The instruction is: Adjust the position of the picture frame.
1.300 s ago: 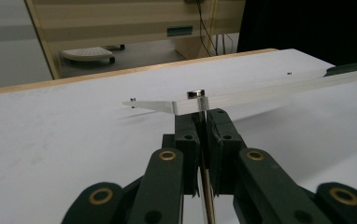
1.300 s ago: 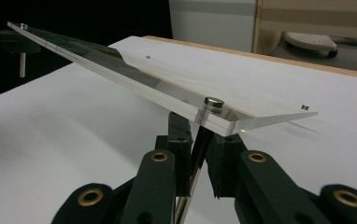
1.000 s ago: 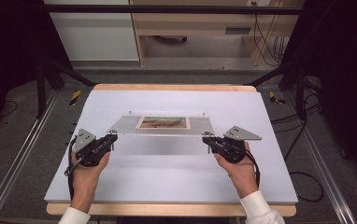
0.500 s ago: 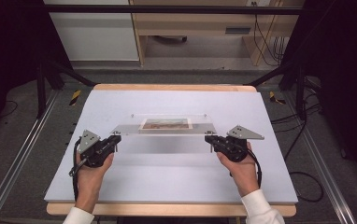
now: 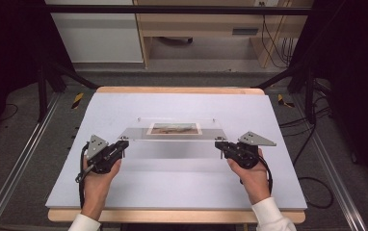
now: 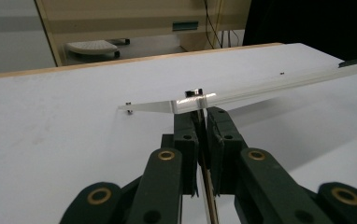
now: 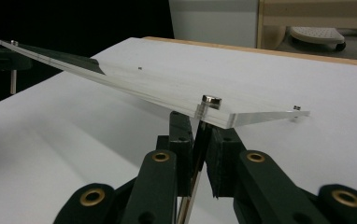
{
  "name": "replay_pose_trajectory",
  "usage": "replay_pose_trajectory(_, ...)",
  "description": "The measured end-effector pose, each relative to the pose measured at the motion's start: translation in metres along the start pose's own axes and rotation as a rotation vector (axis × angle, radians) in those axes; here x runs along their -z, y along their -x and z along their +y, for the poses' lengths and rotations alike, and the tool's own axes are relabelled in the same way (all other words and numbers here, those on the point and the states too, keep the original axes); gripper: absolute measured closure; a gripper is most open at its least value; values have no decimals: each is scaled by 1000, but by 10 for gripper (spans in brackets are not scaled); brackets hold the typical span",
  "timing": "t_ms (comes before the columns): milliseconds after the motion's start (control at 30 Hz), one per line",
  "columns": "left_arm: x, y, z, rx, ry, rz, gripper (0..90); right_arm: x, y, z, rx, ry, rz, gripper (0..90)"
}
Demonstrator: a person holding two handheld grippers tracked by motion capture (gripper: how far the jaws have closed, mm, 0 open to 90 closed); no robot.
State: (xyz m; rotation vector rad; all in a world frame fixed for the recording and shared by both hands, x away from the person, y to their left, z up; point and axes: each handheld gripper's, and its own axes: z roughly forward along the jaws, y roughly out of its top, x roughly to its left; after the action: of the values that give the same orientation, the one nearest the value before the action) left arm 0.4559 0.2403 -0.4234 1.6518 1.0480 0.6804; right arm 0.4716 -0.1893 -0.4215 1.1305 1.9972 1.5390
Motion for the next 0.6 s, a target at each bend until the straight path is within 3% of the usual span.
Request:
replay_pose_trajectory(267, 7, 9, -6, -25, -31, -16, 817, 6, 2, -7, -6, -17, 3, 821)
replay_pose_trajectory(600, 18, 14, -24, -66, -112, -48, 815, 14, -5, -28, 11, -78, 17, 830)
